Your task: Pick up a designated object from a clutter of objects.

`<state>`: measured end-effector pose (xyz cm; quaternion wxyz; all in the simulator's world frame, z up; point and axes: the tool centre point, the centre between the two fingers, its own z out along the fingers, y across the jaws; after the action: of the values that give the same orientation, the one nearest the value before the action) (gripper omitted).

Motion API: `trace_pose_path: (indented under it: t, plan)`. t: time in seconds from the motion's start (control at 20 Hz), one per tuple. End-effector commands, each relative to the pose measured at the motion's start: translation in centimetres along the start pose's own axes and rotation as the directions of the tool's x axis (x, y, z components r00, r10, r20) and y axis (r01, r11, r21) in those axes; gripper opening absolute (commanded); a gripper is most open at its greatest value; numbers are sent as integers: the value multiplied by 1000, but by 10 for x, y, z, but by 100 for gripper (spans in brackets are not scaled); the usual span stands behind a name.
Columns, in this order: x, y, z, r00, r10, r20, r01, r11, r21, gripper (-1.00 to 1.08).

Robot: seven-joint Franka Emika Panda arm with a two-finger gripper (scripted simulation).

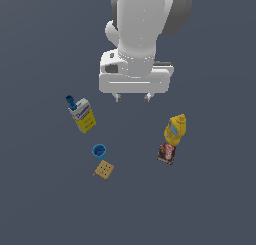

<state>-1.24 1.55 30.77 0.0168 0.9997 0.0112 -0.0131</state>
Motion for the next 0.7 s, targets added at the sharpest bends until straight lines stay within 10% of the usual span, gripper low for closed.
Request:
trace_pose_path:
  t: [0.0, 0.65]
  plan:
    - [0, 0, 0, 1000, 0, 0, 0, 1000, 0, 100]
    - [1, -19, 3, 999, -37, -6, 37, 999, 24, 100]
